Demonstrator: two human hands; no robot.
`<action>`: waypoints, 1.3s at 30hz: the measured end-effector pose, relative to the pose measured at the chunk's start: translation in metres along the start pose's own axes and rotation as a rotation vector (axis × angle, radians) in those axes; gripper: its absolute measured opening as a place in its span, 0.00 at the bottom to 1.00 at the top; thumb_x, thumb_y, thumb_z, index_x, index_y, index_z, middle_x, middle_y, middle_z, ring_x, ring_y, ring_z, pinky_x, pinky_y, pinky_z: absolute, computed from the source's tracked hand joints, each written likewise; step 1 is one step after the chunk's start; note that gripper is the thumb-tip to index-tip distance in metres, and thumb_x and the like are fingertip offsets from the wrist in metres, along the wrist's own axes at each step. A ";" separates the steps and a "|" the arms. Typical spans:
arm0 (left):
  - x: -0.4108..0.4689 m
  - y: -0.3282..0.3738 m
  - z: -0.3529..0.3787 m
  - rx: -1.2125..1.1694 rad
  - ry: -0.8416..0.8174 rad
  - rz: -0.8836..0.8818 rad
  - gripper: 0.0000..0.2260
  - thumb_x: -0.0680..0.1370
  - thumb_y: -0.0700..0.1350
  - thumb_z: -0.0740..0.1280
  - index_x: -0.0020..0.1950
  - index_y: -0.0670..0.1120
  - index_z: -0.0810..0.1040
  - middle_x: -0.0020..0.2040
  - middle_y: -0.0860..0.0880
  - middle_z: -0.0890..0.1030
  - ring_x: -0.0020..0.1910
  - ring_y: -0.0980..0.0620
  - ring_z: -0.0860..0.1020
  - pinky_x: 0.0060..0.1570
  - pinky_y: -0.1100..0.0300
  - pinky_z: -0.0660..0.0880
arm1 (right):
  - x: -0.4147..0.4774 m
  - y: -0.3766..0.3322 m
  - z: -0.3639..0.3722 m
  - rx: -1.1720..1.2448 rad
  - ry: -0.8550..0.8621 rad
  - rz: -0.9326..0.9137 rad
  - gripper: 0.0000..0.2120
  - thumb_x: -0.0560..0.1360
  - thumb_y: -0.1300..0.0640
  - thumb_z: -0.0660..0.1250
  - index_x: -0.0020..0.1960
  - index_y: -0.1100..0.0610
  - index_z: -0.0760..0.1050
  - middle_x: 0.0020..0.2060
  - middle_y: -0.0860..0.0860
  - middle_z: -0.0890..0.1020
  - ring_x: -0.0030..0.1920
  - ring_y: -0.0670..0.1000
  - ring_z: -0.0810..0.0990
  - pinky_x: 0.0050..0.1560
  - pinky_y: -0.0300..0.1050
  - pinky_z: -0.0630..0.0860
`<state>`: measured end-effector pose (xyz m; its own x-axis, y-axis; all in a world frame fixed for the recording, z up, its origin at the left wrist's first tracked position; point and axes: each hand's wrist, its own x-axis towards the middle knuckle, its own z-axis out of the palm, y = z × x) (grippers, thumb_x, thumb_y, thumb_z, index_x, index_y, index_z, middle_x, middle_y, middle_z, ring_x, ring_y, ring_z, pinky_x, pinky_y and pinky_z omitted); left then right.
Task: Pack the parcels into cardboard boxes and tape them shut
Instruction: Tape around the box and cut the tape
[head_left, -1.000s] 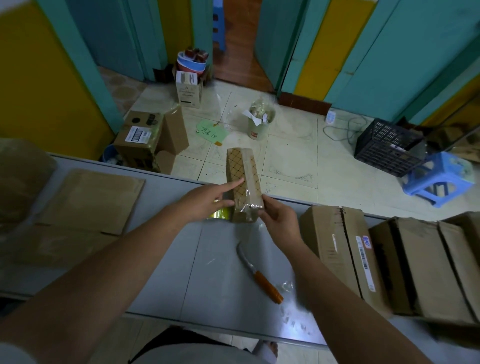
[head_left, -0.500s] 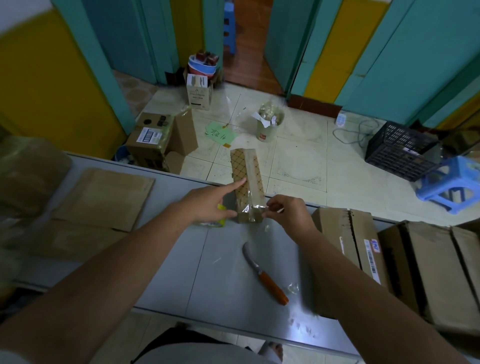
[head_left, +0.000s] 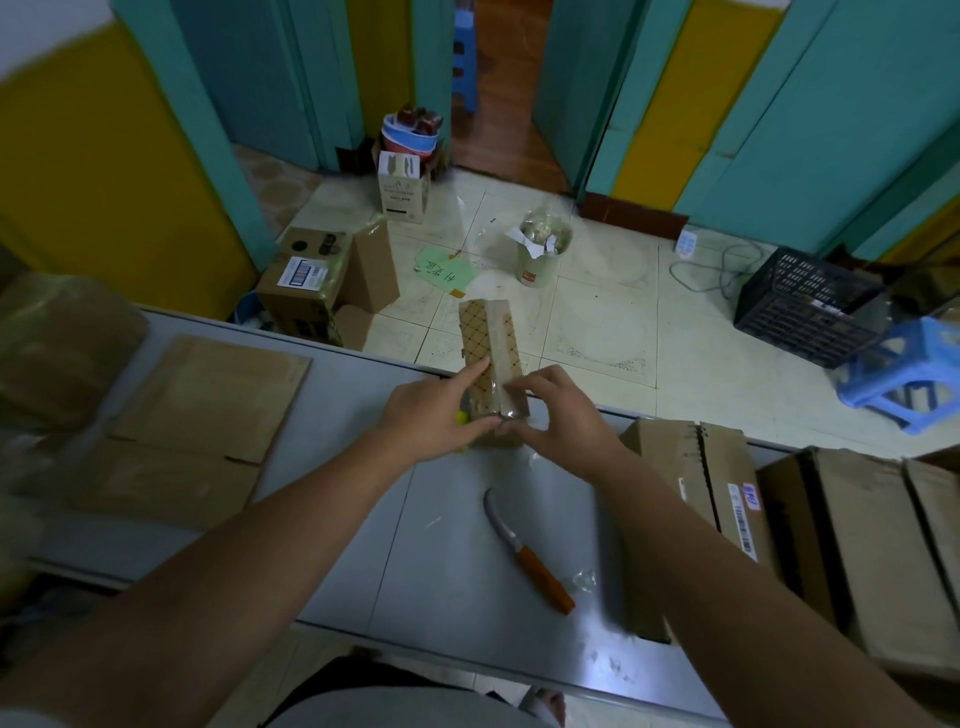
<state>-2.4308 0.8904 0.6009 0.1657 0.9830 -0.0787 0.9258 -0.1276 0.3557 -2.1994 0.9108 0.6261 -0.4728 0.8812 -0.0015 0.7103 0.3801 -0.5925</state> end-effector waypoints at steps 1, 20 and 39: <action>0.001 0.000 0.001 0.003 0.007 -0.002 0.42 0.75 0.78 0.59 0.83 0.65 0.48 0.61 0.50 0.83 0.55 0.49 0.82 0.51 0.50 0.81 | 0.000 0.000 0.004 -0.001 0.044 0.002 0.26 0.74 0.48 0.78 0.70 0.51 0.78 0.60 0.48 0.75 0.57 0.47 0.77 0.60 0.41 0.76; 0.006 -0.013 -0.007 0.001 -0.157 0.148 0.35 0.82 0.68 0.60 0.83 0.69 0.45 0.38 0.51 0.77 0.37 0.53 0.77 0.37 0.55 0.74 | -0.007 0.036 0.009 -0.092 0.141 -0.264 0.20 0.74 0.66 0.76 0.66 0.61 0.82 0.60 0.60 0.82 0.59 0.55 0.84 0.65 0.43 0.78; -0.016 0.004 -0.022 -0.335 -0.166 0.025 0.50 0.68 0.70 0.77 0.81 0.74 0.48 0.50 0.57 0.82 0.51 0.55 0.80 0.52 0.55 0.78 | 0.040 -0.033 0.020 -0.239 -0.046 0.421 0.37 0.64 0.32 0.75 0.63 0.54 0.71 0.54 0.52 0.77 0.58 0.56 0.75 0.57 0.55 0.75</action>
<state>-2.4375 0.8769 0.6244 0.2652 0.9418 -0.2067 0.7630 -0.0740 0.6421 -2.2518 0.9278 0.6295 -0.1378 0.9609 -0.2401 0.9421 0.0523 -0.3312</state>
